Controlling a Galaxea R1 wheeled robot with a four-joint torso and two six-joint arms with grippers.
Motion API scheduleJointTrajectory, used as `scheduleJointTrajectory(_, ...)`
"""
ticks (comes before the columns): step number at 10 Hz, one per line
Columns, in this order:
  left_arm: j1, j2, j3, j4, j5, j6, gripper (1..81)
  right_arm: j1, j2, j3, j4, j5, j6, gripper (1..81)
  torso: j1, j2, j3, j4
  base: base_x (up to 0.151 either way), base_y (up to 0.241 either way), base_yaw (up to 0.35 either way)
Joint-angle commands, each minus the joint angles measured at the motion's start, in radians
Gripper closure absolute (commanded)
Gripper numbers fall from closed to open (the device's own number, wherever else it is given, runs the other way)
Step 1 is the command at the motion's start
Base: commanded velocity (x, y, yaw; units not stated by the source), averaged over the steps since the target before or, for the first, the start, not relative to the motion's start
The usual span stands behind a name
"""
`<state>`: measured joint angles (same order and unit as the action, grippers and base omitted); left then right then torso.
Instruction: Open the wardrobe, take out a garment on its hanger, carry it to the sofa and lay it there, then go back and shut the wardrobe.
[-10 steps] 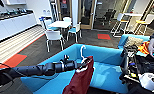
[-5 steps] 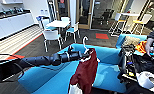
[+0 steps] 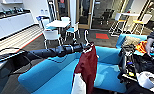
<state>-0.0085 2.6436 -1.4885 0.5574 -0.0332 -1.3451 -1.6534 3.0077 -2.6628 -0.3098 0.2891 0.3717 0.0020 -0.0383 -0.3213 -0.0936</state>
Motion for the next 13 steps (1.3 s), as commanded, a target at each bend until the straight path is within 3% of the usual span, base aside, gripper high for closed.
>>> scheduleJointTrajectory(1, -0.236, 0.113, -0.090, 0.006, -0.088, -0.028, 81.1, -0.004, 0.001, 0.006, -0.008, -0.056, -0.002, 1.0, 0.000, 0.000, 0.000, -0.030, 0.000, 0.000, 0.000)
scheduleJointTrajectory(2, -0.250, 0.154, -0.136, 0.006, -0.088, -0.032, 81.1, -0.004, 0.001, 0.005, -0.006, -0.054, -0.002, 1.0, 0.000, 0.000, 0.000, -0.045, 0.000, 0.000, 0.000)
scheduleJointTrajectory(3, -0.267, 0.191, -0.171, 0.005, -0.088, -0.046, 81.1, -0.003, 0.001, 0.005, -0.006, -0.054, -0.002, 1.0, 0.000, 0.000, 0.000, -0.085, 0.000, 0.000, 0.000)
scheduleJointTrajectory(4, -0.293, 0.225, -0.202, 0.005, -0.088, -0.061, 81.1, -0.001, 0.001, 0.005, -0.008, -0.054, -0.002, 1.0, 0.000, 0.000, 0.000, -0.040, 0.000, 0.000, 0.000)
scheduleJointTrajectory(6, -0.331, 0.292, -0.263, 0.006, -0.074, -0.095, 81.1, 0.003, 0.004, 0.001, -0.006, -0.054, -0.002, 1.0, 0.000, 0.000, 0.000, -0.070, 0.000, 0.000, 0.000)
scheduleJointTrajectory(9, -0.333, 0.432, -0.449, 0.006, -0.039, -0.114, 81.1, 0.005, 0.012, 0.001, -0.006, -0.056, -0.002, 1.0, 0.000, 0.000, 0.000, -0.072, 0.000, 0.000, 0.000)
scheduleJointTrajectory(13, -0.333, 0.455, -0.639, 0.006, 0.036, -0.118, 81.1, 0.011, 0.012, 0.001, -0.005, -0.058, -0.002, 1.0, 0.001, 0.001, -0.001, -0.072, 0.000, 0.000, 0.000)
